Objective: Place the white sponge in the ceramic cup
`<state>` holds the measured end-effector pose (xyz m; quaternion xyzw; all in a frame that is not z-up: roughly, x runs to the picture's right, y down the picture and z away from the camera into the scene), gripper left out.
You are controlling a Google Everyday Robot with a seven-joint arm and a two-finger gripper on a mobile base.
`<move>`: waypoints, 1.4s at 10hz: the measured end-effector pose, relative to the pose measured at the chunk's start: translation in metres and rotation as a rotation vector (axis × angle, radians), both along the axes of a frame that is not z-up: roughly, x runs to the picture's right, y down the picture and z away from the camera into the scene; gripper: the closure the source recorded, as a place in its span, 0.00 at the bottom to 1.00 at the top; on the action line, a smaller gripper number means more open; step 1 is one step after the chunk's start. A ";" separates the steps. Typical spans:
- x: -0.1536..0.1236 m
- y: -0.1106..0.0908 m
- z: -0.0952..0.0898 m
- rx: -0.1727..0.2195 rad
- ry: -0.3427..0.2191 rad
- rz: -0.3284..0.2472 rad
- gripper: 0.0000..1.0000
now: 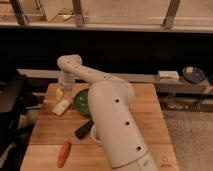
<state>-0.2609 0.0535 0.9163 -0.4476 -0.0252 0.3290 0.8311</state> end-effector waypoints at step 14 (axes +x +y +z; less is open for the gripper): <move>0.002 0.046 0.007 -0.145 -0.050 0.035 0.99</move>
